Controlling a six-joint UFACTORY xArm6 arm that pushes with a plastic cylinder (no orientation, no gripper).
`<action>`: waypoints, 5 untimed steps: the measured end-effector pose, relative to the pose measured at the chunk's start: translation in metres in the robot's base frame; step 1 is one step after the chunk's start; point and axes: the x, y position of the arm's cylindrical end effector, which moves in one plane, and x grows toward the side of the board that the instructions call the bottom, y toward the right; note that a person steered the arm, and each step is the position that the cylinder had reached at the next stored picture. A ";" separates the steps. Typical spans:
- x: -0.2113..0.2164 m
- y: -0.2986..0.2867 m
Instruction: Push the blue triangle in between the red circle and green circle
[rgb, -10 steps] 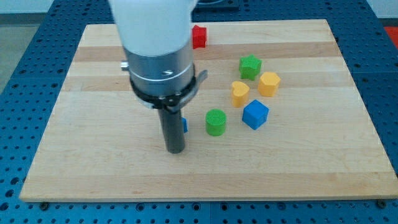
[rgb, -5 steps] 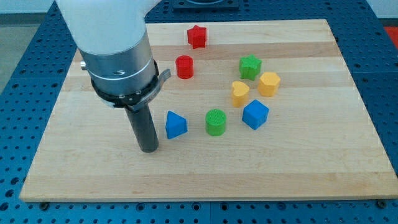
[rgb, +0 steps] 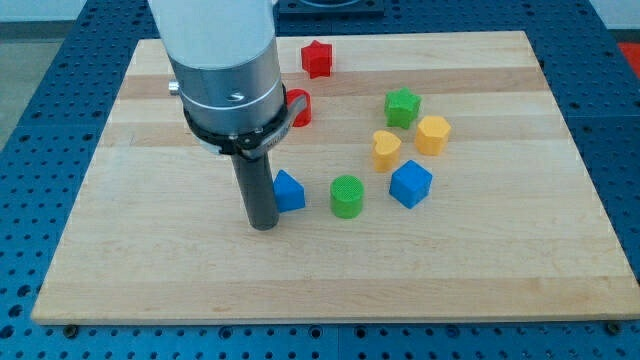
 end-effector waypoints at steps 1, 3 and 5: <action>-0.008 0.000; -0.019 0.000; -0.019 0.008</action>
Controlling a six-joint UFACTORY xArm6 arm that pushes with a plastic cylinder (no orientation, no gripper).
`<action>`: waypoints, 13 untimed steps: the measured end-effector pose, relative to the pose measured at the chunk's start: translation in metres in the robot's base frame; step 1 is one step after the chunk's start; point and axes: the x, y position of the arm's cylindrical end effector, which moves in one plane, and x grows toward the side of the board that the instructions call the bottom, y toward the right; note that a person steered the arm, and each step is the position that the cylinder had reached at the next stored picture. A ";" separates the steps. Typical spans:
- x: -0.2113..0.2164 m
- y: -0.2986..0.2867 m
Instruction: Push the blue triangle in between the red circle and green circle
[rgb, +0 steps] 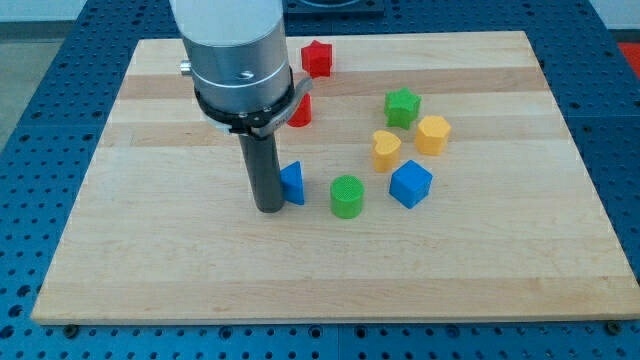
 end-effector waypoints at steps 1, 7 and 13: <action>-0.003 0.007; -0.033 0.009; -0.040 0.020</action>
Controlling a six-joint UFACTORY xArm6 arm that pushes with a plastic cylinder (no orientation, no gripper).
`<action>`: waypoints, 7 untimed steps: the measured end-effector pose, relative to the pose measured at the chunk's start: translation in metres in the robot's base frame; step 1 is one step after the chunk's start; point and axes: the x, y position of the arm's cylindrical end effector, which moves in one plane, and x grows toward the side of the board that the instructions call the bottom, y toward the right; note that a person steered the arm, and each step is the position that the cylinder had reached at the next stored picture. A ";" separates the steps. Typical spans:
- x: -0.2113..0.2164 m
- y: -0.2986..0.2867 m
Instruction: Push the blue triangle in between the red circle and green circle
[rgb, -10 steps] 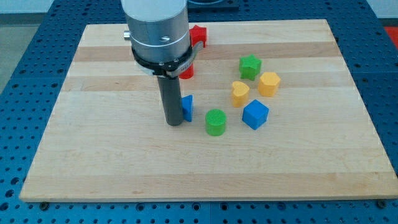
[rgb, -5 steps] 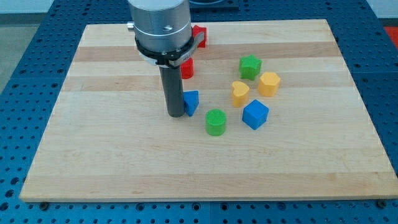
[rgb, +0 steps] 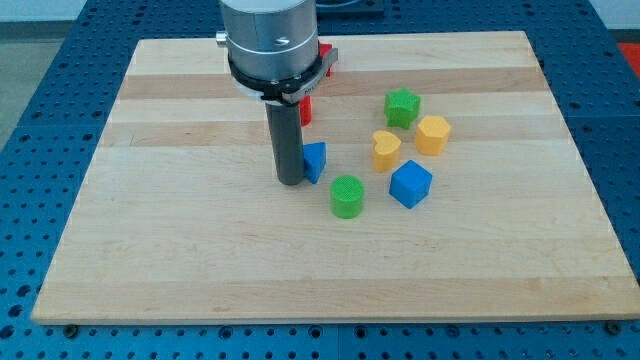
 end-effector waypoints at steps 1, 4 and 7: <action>-0.005 0.002; -0.011 0.006; -0.016 -0.034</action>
